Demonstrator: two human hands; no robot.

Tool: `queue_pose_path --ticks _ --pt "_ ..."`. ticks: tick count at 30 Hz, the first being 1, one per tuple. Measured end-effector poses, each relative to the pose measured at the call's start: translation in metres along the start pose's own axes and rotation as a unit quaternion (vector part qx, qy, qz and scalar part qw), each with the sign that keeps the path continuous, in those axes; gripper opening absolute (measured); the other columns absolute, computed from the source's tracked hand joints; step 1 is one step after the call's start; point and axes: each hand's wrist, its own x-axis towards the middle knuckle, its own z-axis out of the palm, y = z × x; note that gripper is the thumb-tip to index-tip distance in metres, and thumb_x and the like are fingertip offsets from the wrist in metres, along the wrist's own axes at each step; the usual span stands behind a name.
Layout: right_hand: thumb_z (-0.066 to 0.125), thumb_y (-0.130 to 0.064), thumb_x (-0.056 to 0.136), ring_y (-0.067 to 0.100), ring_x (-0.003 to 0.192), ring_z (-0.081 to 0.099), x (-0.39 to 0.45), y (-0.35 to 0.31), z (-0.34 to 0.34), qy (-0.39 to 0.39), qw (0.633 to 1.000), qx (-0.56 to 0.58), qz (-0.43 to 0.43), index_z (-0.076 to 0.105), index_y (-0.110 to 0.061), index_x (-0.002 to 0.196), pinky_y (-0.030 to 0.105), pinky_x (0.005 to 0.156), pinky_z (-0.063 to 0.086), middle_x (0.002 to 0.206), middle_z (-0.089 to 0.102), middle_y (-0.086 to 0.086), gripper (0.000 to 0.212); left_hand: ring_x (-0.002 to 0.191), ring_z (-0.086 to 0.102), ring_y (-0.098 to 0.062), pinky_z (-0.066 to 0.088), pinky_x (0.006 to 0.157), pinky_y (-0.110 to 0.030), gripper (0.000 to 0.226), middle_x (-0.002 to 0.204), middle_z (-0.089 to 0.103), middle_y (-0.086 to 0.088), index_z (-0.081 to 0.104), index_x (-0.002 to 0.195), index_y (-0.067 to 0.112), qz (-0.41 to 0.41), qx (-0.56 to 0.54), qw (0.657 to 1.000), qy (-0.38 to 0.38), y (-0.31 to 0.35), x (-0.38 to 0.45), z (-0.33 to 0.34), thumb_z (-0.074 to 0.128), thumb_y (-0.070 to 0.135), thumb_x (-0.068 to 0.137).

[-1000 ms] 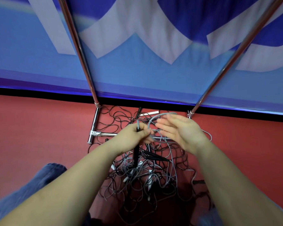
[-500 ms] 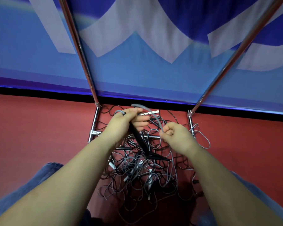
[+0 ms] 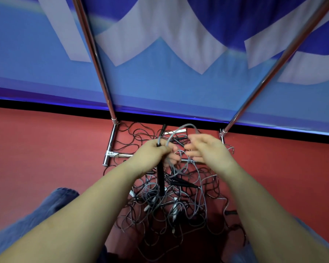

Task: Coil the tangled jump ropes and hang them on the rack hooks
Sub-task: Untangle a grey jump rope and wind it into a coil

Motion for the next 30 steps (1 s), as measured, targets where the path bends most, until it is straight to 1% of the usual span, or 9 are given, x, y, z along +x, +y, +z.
queue_pose_path --ticks 4,9,12,16,18,21,25,27,30 --pt "0.061 -0.017 0.089 0.016 0.078 0.06 -0.001 0.021 0.007 -0.107 0.951 -0.289 -0.011 0.066 -0.019 0.105 0.027 0.077 0.048 0.089 0.065 -0.001 0.016 0.058 0.07 -0.017 0.056 0.055 -0.025 0.022 0.065 0.072 -0.007 0.061 0.091 0.011 -0.003 -0.166 0.984 0.059 0.011 0.002 -0.005 0.041 0.012 0.101" --pt "0.054 -0.023 0.093 0.022 0.081 0.06 0.0 0.02 -0.001 -0.008 0.914 -0.405 -0.021 0.063 -0.022 0.084 0.028 0.071 0.046 0.083 0.065 0.0 0.014 0.062 0.071 -0.017 0.059 0.059 -0.029 0.024 0.07 0.073 -0.007 0.06 0.094 0.011 0.006 -0.271 0.958 0.097 0.019 0.006 -0.016 0.038 0.016 0.102" --pt "0.053 -0.024 0.095 0.026 0.073 0.059 0.003 0.021 -0.005 0.05 0.935 -0.351 -0.011 0.059 -0.017 0.075 0.029 0.069 0.048 0.075 0.064 0.007 0.022 0.069 0.072 -0.017 0.059 0.068 -0.03 0.022 0.079 0.074 -0.008 0.061 0.1 0.012 0.014 -0.279 0.955 0.097 0.017 0.009 -0.019 0.04 0.018 0.102" --pt "0.054 -0.017 0.095 0.015 0.062 0.068 0.001 0.009 0.001 0.016 0.998 -0.013 0.066 0.063 -0.013 0.085 0.029 0.062 0.058 0.08 0.069 0.008 0.014 0.084 0.066 -0.016 0.05 0.076 -0.026 0.021 0.095 0.07 -0.005 0.059 0.114 0.011 -0.007 -0.156 0.986 0.064 0.008 0.011 -0.011 0.048 0.007 0.097" --pt "0.054 -0.015 0.095 0.016 0.063 0.071 -0.001 0.0 0.001 -0.012 0.987 0.128 0.095 0.063 -0.009 0.092 0.024 0.055 0.057 0.08 0.071 0.008 0.011 0.091 0.062 -0.016 0.047 0.084 -0.029 0.029 0.1 0.069 -0.001 0.061 0.116 0.011 -0.02 -0.024 1.0 0.001 0.002 0.008 -0.007 0.05 -0.002 0.092" --pt "0.052 -0.016 0.096 0.019 0.067 0.072 -0.002 -0.004 -0.002 -0.027 0.964 0.241 0.111 0.061 -0.004 0.095 0.023 0.054 0.056 0.078 0.073 0.008 0.014 0.07 0.056 -0.002 0.043 0.07 -0.019 0.031 0.085 0.069 0.007 0.067 0.1 0.02 -0.032 0.1 0.99 -0.099 -0.005 0.0 0.0 0.049 -0.003 0.093" --pt "0.05 -0.015 0.096 0.021 0.072 0.073 -0.001 -0.006 -0.004 -0.026 0.936 0.335 0.101 0.058 -0.001 0.1 0.025 0.058 0.058 0.083 0.073 0.013 0.017 0.086 0.06 -0.018 0.047 0.089 -0.031 0.018 0.095 0.07 -0.011 0.065 0.088 0.017 0.011 0.125 0.991 -0.053 -0.008 0.003 0.0 0.051 0.008 0.097" --pt "0.049 -0.017 0.097 0.02 0.079 0.072 0.001 -0.006 -0.004 -0.032 0.945 0.315 0.079 0.057 -0.002 0.109 0.029 0.065 0.058 0.095 0.071 0.014 0.021 0.082 0.066 -0.018 0.049 0.089 -0.031 0.022 0.086 0.071 -0.006 0.062 0.086 0.013 0.018 0.063 0.998 -0.021 -0.006 0.005 0.0 0.047 0.004 0.098" --pt "0.055 -0.012 0.094 0.016 0.083 0.066 0.002 0.005 -0.001 -0.015 0.999 -0.052 0.011 0.062 -0.016 0.106 0.034 0.078 0.054 0.103 0.069 0.01 0.016 0.063 0.068 -0.011 0.051 0.074 -0.03 0.024 0.071 0.072 0.0 0.06 0.086 0.013 0.016 -0.012 0.999 0.039 -0.002 0.007 -0.002 0.042 0.004 0.099"
